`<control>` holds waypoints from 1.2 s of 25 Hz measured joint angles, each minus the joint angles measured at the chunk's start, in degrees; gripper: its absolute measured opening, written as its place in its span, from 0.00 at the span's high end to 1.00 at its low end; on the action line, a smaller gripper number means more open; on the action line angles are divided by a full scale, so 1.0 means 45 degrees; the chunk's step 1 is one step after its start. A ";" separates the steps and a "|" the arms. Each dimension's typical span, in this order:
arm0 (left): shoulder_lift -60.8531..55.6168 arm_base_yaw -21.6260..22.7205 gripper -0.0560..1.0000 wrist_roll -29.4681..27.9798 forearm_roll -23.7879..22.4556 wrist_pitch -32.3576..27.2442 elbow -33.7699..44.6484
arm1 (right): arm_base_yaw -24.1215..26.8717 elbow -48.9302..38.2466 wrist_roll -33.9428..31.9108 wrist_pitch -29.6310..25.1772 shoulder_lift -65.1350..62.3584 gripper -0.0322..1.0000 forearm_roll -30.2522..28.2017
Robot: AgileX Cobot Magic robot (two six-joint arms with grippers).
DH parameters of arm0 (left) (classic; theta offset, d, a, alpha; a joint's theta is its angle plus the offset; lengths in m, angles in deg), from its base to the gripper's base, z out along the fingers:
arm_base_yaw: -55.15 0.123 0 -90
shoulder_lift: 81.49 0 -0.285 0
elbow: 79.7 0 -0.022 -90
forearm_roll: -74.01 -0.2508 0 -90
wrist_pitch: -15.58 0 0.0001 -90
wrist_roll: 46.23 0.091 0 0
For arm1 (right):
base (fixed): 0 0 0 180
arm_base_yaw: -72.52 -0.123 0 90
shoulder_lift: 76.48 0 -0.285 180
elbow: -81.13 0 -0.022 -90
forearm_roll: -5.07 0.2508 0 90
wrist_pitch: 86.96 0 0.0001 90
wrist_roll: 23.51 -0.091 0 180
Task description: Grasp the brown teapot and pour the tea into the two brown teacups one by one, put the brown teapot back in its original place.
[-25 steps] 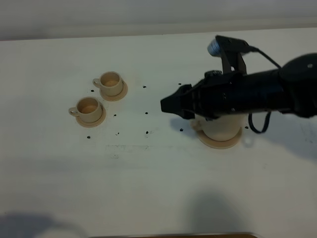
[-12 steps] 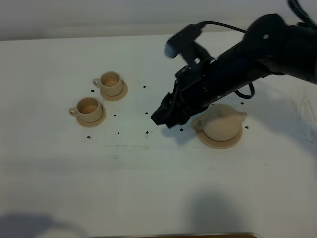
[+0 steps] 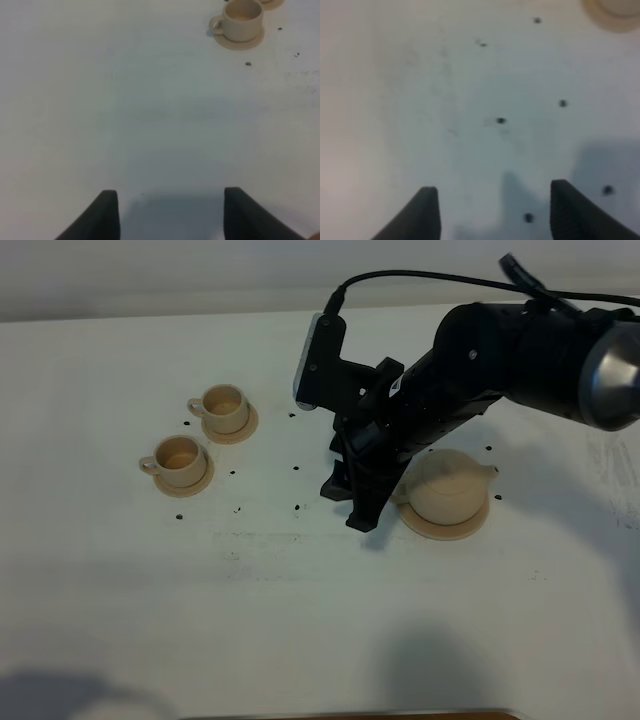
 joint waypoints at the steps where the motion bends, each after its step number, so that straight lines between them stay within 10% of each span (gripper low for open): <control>1: 0.0000 0.0000 0.45 0.0000 0.0000 0.0000 0.0000 | -0.0015 0.0050 0.0083 0.0080 0.0102 0.52 -0.0187; 30: 0.0000 0.0000 0.45 0.0000 0.0000 0.0000 0.0000 | 0.0288 0.0982 -0.0307 -0.0769 0.2088 0.54 -0.4040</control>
